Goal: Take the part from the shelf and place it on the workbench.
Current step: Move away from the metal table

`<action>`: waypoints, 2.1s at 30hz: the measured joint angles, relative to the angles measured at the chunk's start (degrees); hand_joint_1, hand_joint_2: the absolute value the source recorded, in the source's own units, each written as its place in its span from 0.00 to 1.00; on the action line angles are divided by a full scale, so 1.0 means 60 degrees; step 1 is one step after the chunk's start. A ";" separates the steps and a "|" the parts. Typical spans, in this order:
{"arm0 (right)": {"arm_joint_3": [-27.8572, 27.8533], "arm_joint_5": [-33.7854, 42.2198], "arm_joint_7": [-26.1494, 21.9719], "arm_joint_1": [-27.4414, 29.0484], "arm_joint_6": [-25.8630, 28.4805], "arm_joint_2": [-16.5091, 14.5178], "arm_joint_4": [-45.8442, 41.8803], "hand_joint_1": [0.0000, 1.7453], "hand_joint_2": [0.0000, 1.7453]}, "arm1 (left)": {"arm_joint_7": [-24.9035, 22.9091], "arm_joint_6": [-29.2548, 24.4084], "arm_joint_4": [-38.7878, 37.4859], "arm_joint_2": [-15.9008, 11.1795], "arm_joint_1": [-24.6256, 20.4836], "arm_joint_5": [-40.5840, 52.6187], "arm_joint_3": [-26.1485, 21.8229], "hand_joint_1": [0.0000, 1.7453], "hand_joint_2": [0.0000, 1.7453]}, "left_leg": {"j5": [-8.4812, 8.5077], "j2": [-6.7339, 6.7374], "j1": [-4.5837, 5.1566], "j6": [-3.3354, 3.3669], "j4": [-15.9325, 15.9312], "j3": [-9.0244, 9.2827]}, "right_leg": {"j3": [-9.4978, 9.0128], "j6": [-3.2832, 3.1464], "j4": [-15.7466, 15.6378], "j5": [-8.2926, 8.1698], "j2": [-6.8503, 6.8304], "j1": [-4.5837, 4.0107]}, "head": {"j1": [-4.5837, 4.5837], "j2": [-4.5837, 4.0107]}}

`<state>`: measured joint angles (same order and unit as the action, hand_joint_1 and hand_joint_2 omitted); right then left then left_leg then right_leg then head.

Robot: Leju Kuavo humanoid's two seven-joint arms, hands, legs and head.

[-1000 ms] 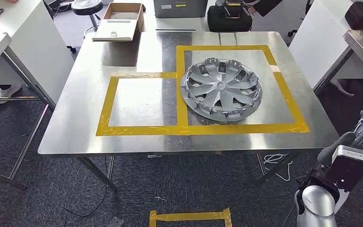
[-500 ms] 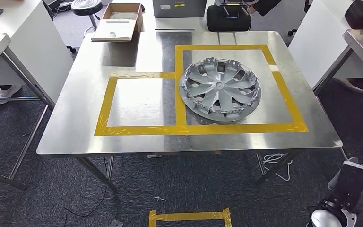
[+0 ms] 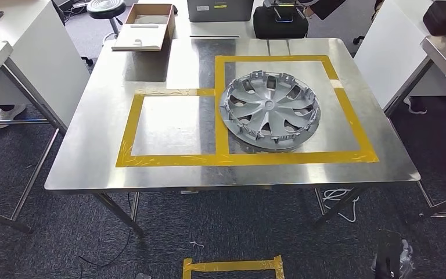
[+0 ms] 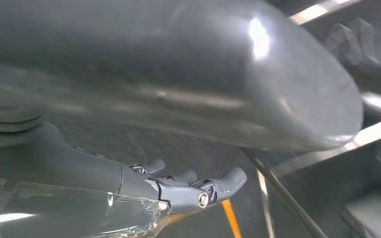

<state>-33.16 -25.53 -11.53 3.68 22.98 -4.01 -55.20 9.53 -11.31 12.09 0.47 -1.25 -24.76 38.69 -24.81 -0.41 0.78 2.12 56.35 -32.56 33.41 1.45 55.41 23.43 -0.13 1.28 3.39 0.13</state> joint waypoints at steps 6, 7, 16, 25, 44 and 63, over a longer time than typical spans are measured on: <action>0.0150 -0.0499 0.0864 -0.0435 -0.0804 0.0027 0.1925 0.00 0.00 | -0.0123 0.0193 0.0001 -0.0038 0.0044 0.0032 -0.0100 0.00 0.00 | 0.0003 0.0006 -0.0002 -0.0002 0.0000 0.0004 | 0.0001 0.0000 0.0000 0.0000 0.0001 -0.0003 | 0.0000 -0.0001; 0.0185 -0.0517 0.0958 -0.0500 -0.0915 0.0058 0.2258 0.00 0.00 | -0.0182 0.0226 0.0006 -0.0048 0.0043 0.0071 -0.0100 0.00 0.00 | 0.0003 0.0006 -0.0002 -0.0002 0.0000 0.0004 | 0.0001 0.0000 0.0000 0.0000 0.0000 -0.0003 | 0.0001 0.0000; 0.0681 -0.0762 0.1989 -0.0914 -0.2728 0.0358 0.4845 0.00 0.00 | -0.0762 0.0433 0.0188 -0.0162 -0.0100 0.0392 0.0012 0.00 0.00 | 0.0003 0.0007 -0.0003 -0.0002 0.0000 0.0002 | 0.0003 0.0000 0.0000 0.0000 0.0000 -0.0003 | 0.0000 0.0000; 0.1297 -0.0896 0.2272 -0.0966 -0.4058 0.0470 0.6205 0.00 0.00 | -0.0925 0.0377 0.0390 -0.0255 -0.0185 0.0630 0.0335 0.00 0.00 | 0.0003 0.0009 -0.0003 -0.0002 0.0000 0.0001 | 0.0004 0.0000 0.0000 0.0000 0.0001 -0.0003 | -0.0001 0.0001; 0.2067 -0.1011 0.2569 -0.1375 -0.4618 0.0595 0.6559 0.00 0.00 | -0.0907 0.0156 0.0530 -0.0373 -0.0142 0.0257 0.0361 0.00 0.00 | 0.0003 0.0011 -0.0002 -0.0002 0.0000 0.0000 | 0.0003 -0.0001 0.0000 0.0000 0.0003 -0.0003 | 0.0001 0.0000; 0.2859 -0.0833 0.3140 -0.1706 -0.4618 0.0573 0.6578 0.00 0.00 | -0.0743 0.0003 0.0598 -0.0479 -0.0063 -0.0427 0.0315 0.00 0.00 | 0.0205 0.0037 0.0022 0.0312 -0.0114 -0.0013 | 0.0182 0.0110 0.0423 0.0276 0.0011 0.0064 | -0.0015 0.0001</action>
<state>-16.01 -30.52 7.31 -6.56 -4.73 -0.57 -15.73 5.07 -11.29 15.68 -2.40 -1.63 -27.33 40.58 -23.58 -0.19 0.91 4.00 55.67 -32.63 34.50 2.11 57.95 25.08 -0.07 1.66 3.31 0.13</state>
